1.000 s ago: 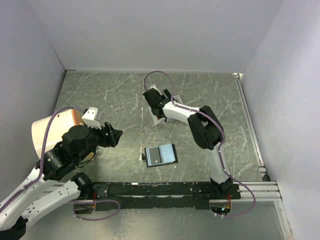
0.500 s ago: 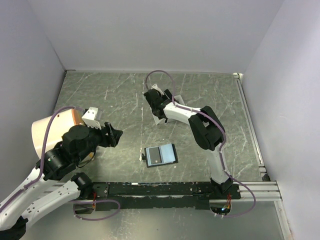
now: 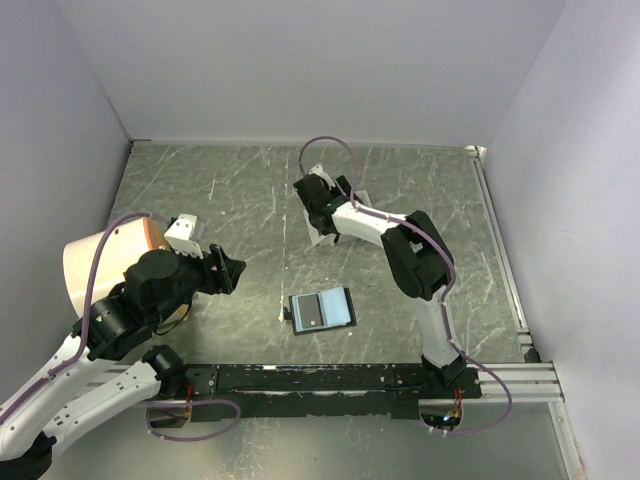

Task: Put the credit cards into the card holder
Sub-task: Pick up the credit card from the storage box.

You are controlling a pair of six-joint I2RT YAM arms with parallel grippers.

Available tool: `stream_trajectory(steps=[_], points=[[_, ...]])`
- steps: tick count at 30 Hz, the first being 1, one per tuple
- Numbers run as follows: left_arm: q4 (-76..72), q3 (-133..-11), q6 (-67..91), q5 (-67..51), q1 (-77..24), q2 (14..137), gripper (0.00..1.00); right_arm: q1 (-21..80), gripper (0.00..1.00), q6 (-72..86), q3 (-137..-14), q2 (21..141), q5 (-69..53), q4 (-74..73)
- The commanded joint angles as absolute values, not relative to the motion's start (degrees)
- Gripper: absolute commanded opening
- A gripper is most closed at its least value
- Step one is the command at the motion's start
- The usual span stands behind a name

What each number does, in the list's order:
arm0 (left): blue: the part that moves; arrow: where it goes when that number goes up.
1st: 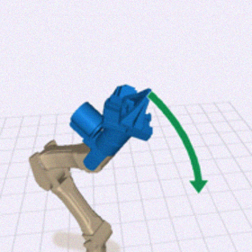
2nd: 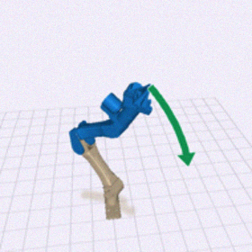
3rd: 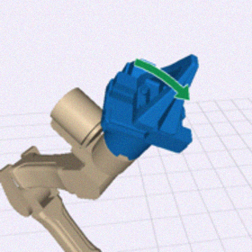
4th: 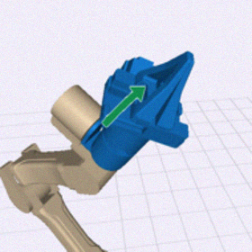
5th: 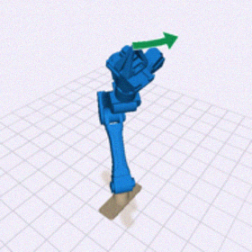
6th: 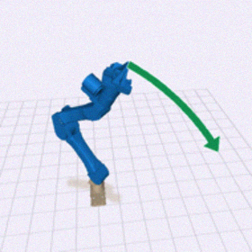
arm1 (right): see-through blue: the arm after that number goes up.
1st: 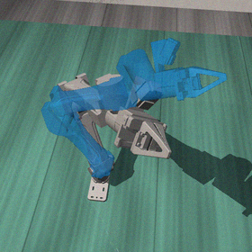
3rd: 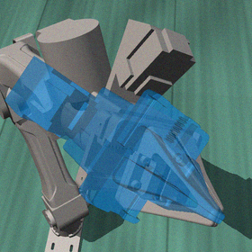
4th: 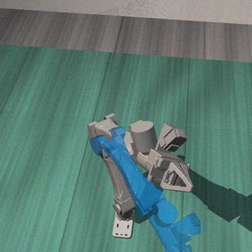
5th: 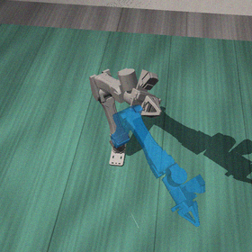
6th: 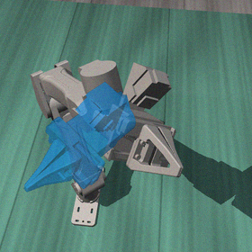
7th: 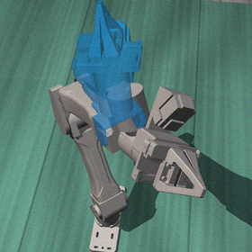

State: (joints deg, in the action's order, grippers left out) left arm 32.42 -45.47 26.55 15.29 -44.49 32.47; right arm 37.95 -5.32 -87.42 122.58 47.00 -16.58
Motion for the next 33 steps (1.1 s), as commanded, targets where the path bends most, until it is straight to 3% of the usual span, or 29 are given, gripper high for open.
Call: stream_trajectory(steps=[1,13,23,33], points=[[31.99,-45.69,26.37,15.82,-44.91,32.38,0.76,36.98,0.69,-4.11,-87.01,119.97,49.1,-16.08],[31.9,-45.6,26.28,15.64,-44.91,32.41,0.76,35.63,0.77,-2.32,-86.86,119.73,49.51,-17.12],[31.82,-45.62,26.19,15.56,-44.91,32.61,0.76,34.1,0.93,-0.22,-86.93,119.36,48.32,-18.17],[31.75,-45.66,26.1,15.38,-44.91,32.68,0.76,32.76,1.0,1.46,-86.19,119.27,44.71,-18.93]])
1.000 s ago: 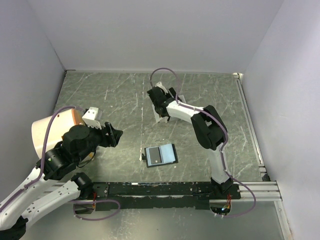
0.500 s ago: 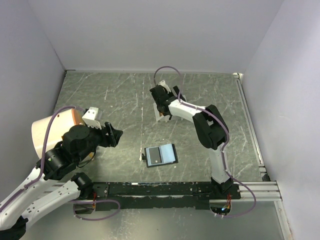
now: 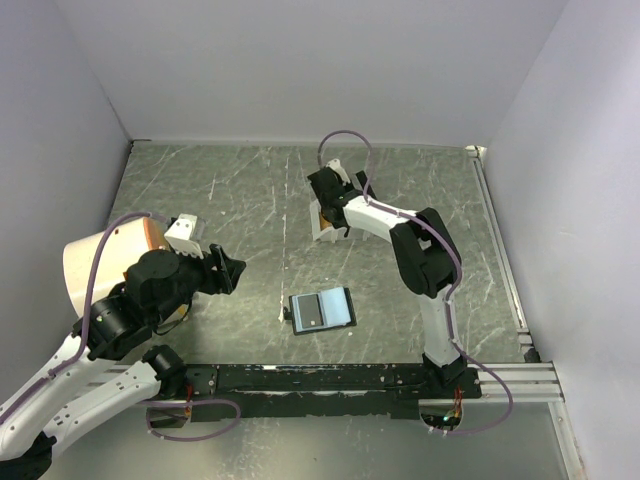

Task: Put the credit cards into the card holder
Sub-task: Pick up the credit card from the storage box.

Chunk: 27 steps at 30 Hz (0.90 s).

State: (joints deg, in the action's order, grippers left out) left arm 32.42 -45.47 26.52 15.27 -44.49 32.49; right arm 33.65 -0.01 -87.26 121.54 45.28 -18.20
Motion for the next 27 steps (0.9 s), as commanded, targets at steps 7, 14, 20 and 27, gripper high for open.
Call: stream_trajectory(steps=[7,14,20,27], points=[[31.82,-45.66,26.19,15.39,-44.91,32.62,0.76,31.74,1.0,2.43,-85.87,119.61,42.96,-19.74],[31.82,-45.66,26.19,15.46,-44.91,32.5,0.76,31.46,0.77,1.63,-84.95,118.44,39.94,-19.24],[31.82,-45.62,26.19,15.38,-44.91,32.4,0.76,31.48,0.57,0.61,-83.75,117.64,37.12,-18.86],[31.73,-45.57,26.17,15.31,-44.91,32.12,0.76,31.58,0.44,-1.21,-81.34,116.37,27.68,-17.09]])
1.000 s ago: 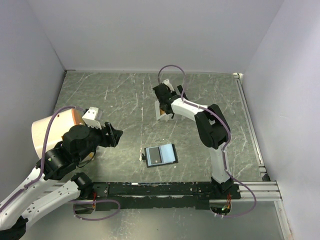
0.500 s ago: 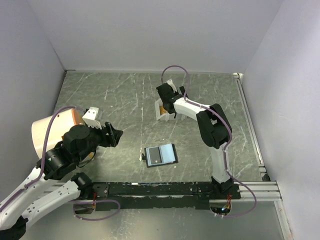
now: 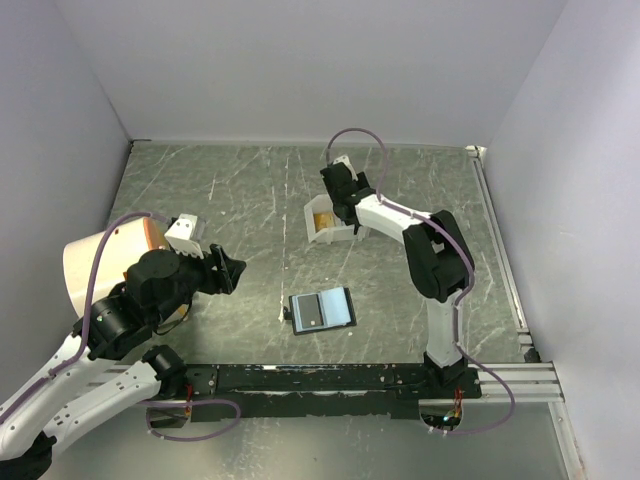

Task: Put the credit cards into the card holder
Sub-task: Pick up the credit card from the storage box.

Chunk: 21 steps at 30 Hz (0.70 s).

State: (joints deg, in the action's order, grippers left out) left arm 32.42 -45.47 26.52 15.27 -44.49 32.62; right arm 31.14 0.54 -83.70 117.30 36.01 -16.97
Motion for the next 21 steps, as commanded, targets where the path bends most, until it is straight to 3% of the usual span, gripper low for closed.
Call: stream_trajectory(steps=[1,9,13,15,21], points=[[31.73,-45.53,26.12,15.27,-44.91,32.22,0.76,31.56,0.44,-1.8,-80.85,116.23,26.59,-16.46],[31.69,-45.51,26.17,15.06,-44.91,32.53,0.76,31.64,0.46,-8.12,-77.53,115.28,18.22,-11.74],[31.65,-45.49,26.19,15.13,-44.9,32.56,0.76,31.63,0.67,-8.48,-78.29,114.83,22.68,-11.64],[31.64,-45.52,26.11,15.12,-44.87,32.6,0.76,31.64,0.73,-8.32,-79.55,115.38,24.29,-12.95],[31.73,-45.53,26.1,15.21,-44.86,32.81,0.76,31.66,0.78,-7.39,-79.82,115.4,26.92,-12.57]])
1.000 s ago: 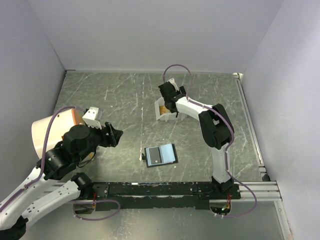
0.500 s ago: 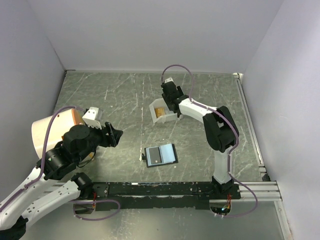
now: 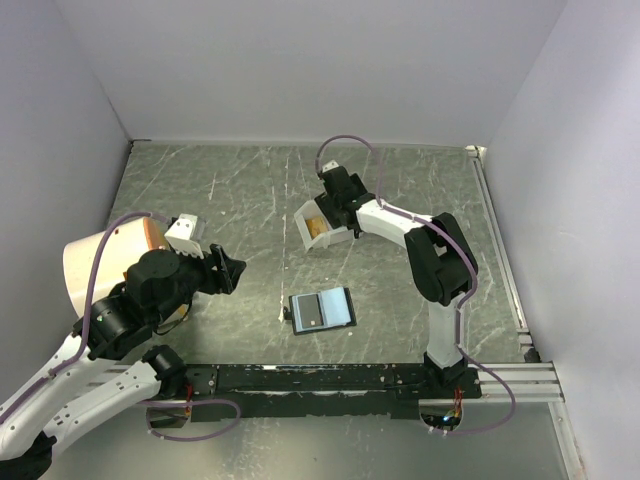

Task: Put the credit cards into the card holder
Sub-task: Pick up the credit card from the storage box.

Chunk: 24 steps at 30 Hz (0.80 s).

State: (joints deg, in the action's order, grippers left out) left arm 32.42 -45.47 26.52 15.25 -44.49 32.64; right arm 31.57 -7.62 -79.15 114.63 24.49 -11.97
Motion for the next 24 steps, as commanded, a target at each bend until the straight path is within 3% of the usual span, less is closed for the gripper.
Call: stream_trajectory(steps=[1,9,24], points=[[31.66,-45.57,26.1,15.21,-44.91,32.86,0.76,31.64,0.8,-7.12,-80.07,115.4,27.72,-12.57],[31.64,-45.67,25.84,14.94,-44.89,33.39,0.76,31.75,0.84,-6.31,-82.22,114.84,28.62,-14.63],[31.64,-45.54,25.93,14.85,-44.86,33.21,0.76,36.1,0.75,-5.39,-84.42,115.14,33.56,-16.71]])
